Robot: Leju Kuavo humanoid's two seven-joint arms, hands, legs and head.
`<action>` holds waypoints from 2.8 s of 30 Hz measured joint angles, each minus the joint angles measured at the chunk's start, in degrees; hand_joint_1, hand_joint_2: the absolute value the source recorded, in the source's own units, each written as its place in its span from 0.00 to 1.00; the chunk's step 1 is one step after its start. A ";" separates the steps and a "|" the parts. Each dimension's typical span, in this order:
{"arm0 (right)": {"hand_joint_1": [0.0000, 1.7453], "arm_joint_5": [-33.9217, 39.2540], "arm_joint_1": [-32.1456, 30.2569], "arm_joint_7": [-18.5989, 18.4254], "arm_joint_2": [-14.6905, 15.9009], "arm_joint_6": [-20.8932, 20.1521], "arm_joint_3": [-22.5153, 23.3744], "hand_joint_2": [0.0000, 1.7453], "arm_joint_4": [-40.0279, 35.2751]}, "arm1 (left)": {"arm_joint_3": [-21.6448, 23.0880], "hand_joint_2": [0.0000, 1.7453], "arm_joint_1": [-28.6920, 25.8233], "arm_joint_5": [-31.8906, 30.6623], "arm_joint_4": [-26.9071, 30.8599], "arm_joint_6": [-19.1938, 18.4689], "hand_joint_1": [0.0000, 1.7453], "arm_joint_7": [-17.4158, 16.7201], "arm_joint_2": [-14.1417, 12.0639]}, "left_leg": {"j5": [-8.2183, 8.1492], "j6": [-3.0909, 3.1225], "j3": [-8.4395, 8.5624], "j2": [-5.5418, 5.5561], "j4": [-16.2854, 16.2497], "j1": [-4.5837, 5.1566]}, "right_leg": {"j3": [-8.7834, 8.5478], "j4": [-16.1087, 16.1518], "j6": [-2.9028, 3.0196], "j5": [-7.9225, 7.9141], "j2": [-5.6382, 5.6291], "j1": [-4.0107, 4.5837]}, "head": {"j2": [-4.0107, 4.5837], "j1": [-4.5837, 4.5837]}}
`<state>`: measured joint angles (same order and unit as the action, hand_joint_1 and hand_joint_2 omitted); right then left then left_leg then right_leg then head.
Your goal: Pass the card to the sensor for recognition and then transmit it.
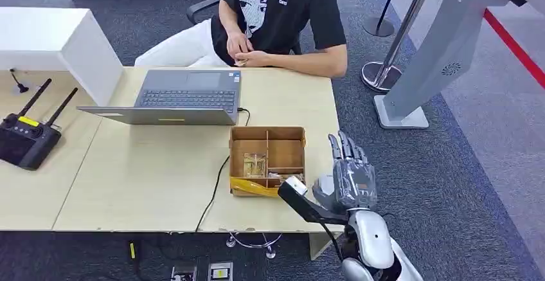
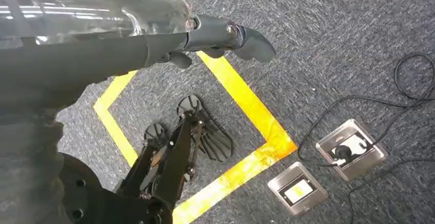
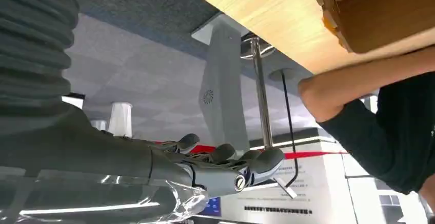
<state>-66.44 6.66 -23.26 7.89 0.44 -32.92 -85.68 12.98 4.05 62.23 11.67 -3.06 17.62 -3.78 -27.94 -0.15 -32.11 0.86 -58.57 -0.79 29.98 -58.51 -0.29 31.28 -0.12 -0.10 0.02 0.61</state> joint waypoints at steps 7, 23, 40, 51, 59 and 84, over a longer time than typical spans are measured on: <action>0.00 0.70 1.51 1.18 -1.53 0.76 -0.15 1.00 4.43 | 0.00 1.00 0.04 0.39 0.00 0.15 0.00 0.00 0.00 | 0.00 0.00 -0.01 0.01 0.00 0.00 | 0.00 0.00 0.00 0.00 0.00 0.00 | 0.00 0.00; 0.00 -1.14 5.41 3.50 -4.86 3.41 -0.46 1.00 12.04 | -0.07 1.00 -0.05 1.77 0.00 0.26 0.00 0.00 0.02 | 0.00 0.00 -0.01 0.01 0.00 0.00 | 0.00 -0.01 0.00 0.00 0.00 0.00 | 0.00 0.00; 0.00 0.26 7.50 5.20 -7.28 4.92 -0.63 1.00 18.07 | -0.13 1.00 -0.06 1.60 0.00 0.54 0.00 0.00 0.15 | 0.00 0.00 0.00 0.01 0.00 0.00 | 0.00 -0.01 0.00 0.00 0.00 0.00 | 0.00 0.00; 0.00 1.07 7.96 5.79 -8.24 5.31 -0.92 1.00 20.48 | -0.17 1.00 -0.05 1.57 0.00 0.76 0.00 0.00 0.24 | 0.00 0.00 -0.01 0.01 0.00 0.00 | 0.00 -0.01 0.00 0.00 0.00 0.00 | 0.00 0.00; 0.00 1.66 8.71 7.19 -9.14 5.99 -1.49 1.00 22.49 | -0.24 1.00 -0.06 2.06 0.00 1.27 0.00 0.00 0.44 | 0.01 0.00 -0.01 0.01 0.00 0.00 | 0.00 -0.01 0.00 0.00 0.00 0.00 | 0.00 0.00; 0.00 1.64 11.21 8.87 -11.98 6.29 -4.24 1.00 27.32 | -2.08 1.00 -0.06 4.37 0.00 3.63 0.00 0.00 1.03 | 0.01 0.00 -0.01 0.01 0.00 0.00 | 0.01 -0.01 0.00 0.00 0.00 0.00 | 0.00 0.00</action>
<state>-64.81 17.87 -14.38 -4.09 6.73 -37.16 -58.36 10.91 3.98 66.60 11.67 0.57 17.62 -2.75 -27.94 -0.15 -32.11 0.86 -58.57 -0.79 29.99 -58.51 -0.28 31.28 -0.12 -0.10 0.02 0.61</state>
